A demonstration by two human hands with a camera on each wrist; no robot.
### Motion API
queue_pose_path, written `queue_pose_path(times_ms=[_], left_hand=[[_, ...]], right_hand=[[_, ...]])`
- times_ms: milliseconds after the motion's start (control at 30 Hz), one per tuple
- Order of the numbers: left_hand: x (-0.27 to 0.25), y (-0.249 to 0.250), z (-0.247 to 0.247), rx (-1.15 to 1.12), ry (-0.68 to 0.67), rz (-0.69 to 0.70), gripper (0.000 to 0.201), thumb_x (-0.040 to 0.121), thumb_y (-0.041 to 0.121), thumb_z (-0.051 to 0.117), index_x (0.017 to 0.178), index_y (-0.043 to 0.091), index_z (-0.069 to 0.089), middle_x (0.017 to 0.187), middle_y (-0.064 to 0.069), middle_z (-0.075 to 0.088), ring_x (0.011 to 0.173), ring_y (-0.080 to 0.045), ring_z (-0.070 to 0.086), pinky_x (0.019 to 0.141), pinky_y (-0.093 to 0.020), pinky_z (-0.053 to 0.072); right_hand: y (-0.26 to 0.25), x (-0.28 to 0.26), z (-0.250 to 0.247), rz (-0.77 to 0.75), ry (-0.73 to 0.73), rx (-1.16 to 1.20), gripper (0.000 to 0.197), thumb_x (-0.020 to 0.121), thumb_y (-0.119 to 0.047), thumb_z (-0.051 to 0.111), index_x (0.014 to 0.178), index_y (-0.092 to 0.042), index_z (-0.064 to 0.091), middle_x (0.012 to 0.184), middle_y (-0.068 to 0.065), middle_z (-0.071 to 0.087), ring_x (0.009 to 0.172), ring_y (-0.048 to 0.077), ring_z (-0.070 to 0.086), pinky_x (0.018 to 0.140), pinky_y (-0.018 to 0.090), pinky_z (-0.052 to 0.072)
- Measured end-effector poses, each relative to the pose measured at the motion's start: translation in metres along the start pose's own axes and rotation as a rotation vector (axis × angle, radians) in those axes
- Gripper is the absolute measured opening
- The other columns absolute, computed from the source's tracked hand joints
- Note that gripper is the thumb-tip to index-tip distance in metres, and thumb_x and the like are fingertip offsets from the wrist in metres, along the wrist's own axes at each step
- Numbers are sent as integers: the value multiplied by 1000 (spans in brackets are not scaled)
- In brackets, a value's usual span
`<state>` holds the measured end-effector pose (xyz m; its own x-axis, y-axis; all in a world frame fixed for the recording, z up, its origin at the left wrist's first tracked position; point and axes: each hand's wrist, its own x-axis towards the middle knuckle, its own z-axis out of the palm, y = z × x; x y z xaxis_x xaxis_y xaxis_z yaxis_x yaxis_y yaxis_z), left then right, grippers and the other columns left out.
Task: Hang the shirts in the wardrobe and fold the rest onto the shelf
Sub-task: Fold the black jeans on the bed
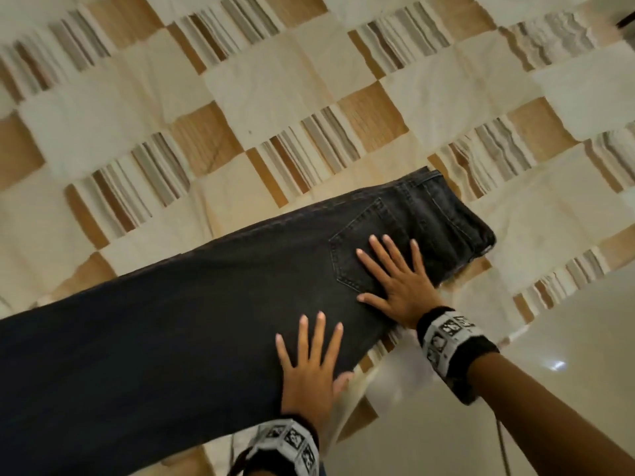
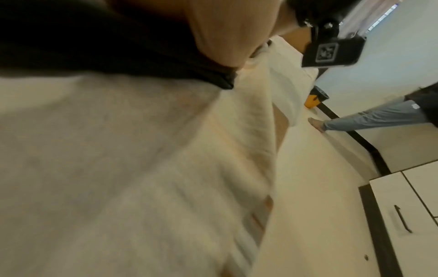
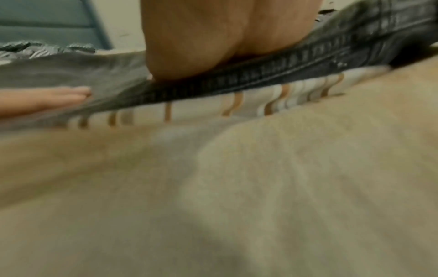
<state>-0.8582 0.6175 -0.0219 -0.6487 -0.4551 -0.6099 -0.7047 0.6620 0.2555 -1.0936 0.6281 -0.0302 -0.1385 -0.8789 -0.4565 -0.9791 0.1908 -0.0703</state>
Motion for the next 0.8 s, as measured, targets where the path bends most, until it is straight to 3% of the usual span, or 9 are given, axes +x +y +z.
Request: queue_pose_path(times_ms=[133, 200, 267, 333, 400, 533, 633, 733, 800], left_hand=[[-14, -22, -7, 11, 87, 92, 77, 79, 69, 27, 142, 24, 33, 156, -5, 20, 136, -31, 30, 100, -70, 17], [-6, -40, -28, 7, 204, 50, 72, 81, 65, 25, 140, 24, 35, 150, -8, 34, 136, -32, 29, 98, -72, 13], [7, -64, -45, 49, 311, -5, 68, 84, 58, 25, 141, 22, 33, 148, -10, 36, 138, -33, 27, 99, -72, 12], [18, -95, -54, 90, 304, -29, 69, 83, 57, 24, 142, 24, 32, 150, -9, 34, 139, -34, 23, 98, -75, 14], [24, -129, -55, 138, 275, -10, 73, 81, 65, 22, 145, 30, 26, 153, -4, 28, 141, -33, 18, 95, -77, 12], [11, -209, -57, 162, 256, -24, 81, 77, 80, 16, 147, 40, 3, 158, 10, 8, 145, -19, -2, 95, -79, 2], [-33, -266, -49, 54, 262, -197, 84, 73, 84, 11, 145, 44, -6, 156, 15, -7, 143, -16, -14, 96, -77, -1], [-94, -323, -24, -104, 238, -494, 88, 63, 89, 2, 136, 50, -26, 147, 22, -33, 138, -18, -30, 99, -75, -2], [-132, -356, -17, -198, 200, -672, 89, 64, 91, 5, 137, 49, -25, 148, 21, -32, 140, -21, -28, 100, -76, 2]], right_hand=[[-1, 2, -4, 18, -1, -45, 73, 91, -68, 8, 147, -24, 22, 153, 10, 30, 141, 25, 16, 109, 60, 7], [-17, 3, -9, 73, 46, -86, 67, 92, -59, 26, 145, -18, 28, 149, 15, 35, 139, 31, 21, 105, 66, 8], [-49, 6, -14, 104, 121, -98, 73, 76, -35, 54, 142, -11, 34, 146, 21, 37, 137, 38, 26, 100, 75, 9], [-95, 12, -19, -16, 139, -102, 77, 70, -25, 49, 143, -13, 31, 148, 20, 34, 138, 37, 24, 97, 76, 15], [-137, 25, -22, -118, 141, -73, 73, 78, -38, 33, 148, -19, 19, 154, 15, 24, 142, 31, 18, 96, 75, 22], [-160, 49, -10, -59, 7, 39, 87, 75, -75, 5, 145, -30, -17, 154, -1, -24, 141, 16, -23, 102, 72, 3], [-160, 43, -8, -18, -57, -15, 84, 81, -77, 3, 149, -28, 0, 158, 2, 1, 144, 18, -4, 98, 74, 15], [-156, 40, -10, 7, -59, -53, 84, 78, -79, 2, 147, -34, -10, 157, -3, -8, 141, 11, -16, 99, 75, 12], [-164, 40, -12, 46, -35, -53, 84, 80, -72, 18, 149, -30, -2, 158, 0, -5, 142, 15, -12, 96, 78, 12]])
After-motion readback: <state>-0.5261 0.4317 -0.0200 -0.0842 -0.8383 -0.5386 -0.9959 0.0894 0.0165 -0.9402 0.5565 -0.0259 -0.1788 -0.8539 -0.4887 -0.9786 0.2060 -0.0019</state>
